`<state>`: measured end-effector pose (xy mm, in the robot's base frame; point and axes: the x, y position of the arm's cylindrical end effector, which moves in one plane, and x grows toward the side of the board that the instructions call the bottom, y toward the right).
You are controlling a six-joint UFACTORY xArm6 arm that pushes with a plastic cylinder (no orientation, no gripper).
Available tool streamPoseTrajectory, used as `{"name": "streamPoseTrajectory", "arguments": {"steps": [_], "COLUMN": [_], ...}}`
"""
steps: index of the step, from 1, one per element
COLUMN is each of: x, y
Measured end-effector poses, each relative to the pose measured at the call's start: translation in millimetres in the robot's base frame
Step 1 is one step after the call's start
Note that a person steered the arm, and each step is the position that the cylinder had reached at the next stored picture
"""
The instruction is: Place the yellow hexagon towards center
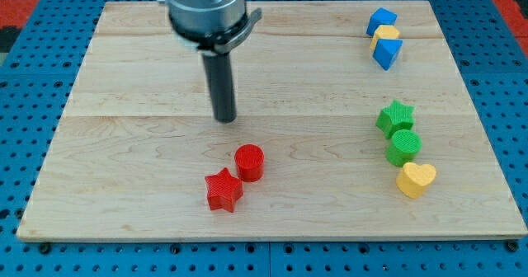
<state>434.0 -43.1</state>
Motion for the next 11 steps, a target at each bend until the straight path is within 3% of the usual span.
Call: {"name": "streamPoseTrajectory", "arguments": {"steps": [2,3,7,8,9,10,11], "x": [-25.5,-40.6,-96.1,-146.2,-165.2,-165.1,-125.3], "y": [138.7,145.6,344.0,337.8,315.8,265.8,228.6]}}
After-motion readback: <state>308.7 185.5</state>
